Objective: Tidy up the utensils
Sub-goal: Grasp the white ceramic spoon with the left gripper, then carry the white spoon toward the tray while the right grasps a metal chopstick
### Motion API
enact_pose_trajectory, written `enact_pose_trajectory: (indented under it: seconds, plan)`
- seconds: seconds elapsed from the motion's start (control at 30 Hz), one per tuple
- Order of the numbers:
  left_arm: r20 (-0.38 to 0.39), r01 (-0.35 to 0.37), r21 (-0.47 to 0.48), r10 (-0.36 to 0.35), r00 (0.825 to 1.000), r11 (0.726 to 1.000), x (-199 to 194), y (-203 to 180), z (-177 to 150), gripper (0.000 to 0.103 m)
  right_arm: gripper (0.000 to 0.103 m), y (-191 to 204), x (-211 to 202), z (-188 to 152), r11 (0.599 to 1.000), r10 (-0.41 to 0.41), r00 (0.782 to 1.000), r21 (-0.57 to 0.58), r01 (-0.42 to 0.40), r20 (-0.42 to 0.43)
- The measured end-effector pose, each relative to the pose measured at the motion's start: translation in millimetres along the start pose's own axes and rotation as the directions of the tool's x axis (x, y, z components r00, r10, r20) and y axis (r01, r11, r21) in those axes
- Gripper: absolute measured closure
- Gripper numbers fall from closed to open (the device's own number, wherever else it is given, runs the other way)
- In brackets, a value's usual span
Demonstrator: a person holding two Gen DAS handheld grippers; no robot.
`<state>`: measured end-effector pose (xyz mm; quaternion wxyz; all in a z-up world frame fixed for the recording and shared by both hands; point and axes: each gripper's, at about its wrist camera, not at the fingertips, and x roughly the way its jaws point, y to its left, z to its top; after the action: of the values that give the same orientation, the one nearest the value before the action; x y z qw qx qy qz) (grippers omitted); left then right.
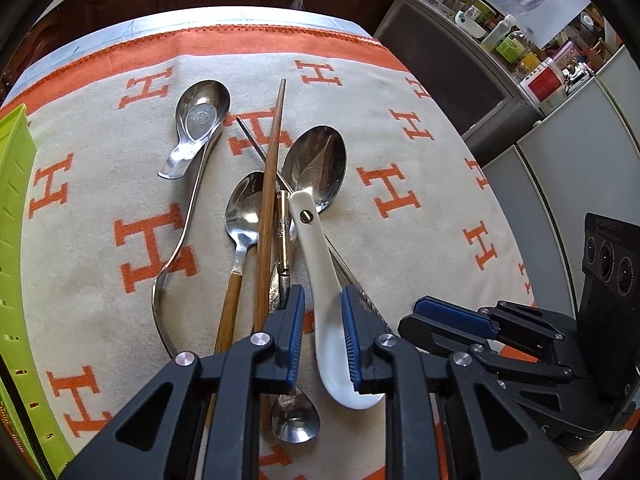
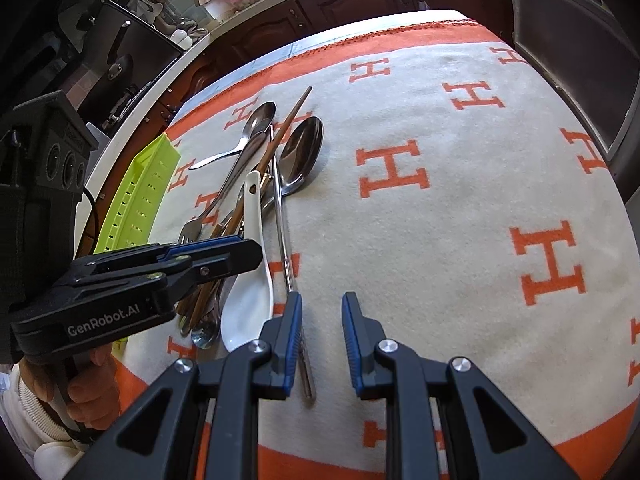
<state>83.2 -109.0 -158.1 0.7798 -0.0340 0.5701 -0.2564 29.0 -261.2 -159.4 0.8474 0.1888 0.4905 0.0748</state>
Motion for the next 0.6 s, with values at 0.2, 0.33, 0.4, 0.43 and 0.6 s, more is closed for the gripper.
enact_pose_trajectory:
  seconds: [0.2, 0.33, 0.4, 0.43, 0.6]
  plan:
    - [0.017, 0.014, 0.015, -0.014, 1.000, 1.000, 6.2, 0.8, 0.1, 0.086, 0.082, -0.5, -0.6, -1.1, 1.000, 0.003, 1.000, -0.005, -0.003, 0.003]
    - [0.030, 0.015, 0.026, -0.016, 0.999, 1.000, 8.3, -3.4, 1.8, 0.086, 0.082, 1.7, -0.2, -1.6, 1.000, -0.005, 1.000, -0.011, 0.005, 0.006]
    - [0.037, 0.014, 0.040, -0.015, 0.999, 0.999, 9.7, -7.5, 1.6, 0.086, 0.082, 2.2, 0.0, -1.8, 1.000, -0.007, 1.000, -0.014, 0.007, 0.008]
    - [0.040, 0.017, 0.046, -0.018, 0.999, 0.999, 10.9, -8.9, 1.5, 0.086, 0.082, 2.5, 0.1, -1.9, 1.000, -0.008, 1.000, -0.014, 0.008, 0.009]
    - [0.065, 0.056, 0.031, -0.057, 0.996, 0.998, 14.1, -8.9, 1.5, 0.091, 0.082, 4.0, 0.4, -2.8, 1.000, -0.016, 1.000, -0.027, 0.016, 0.015]
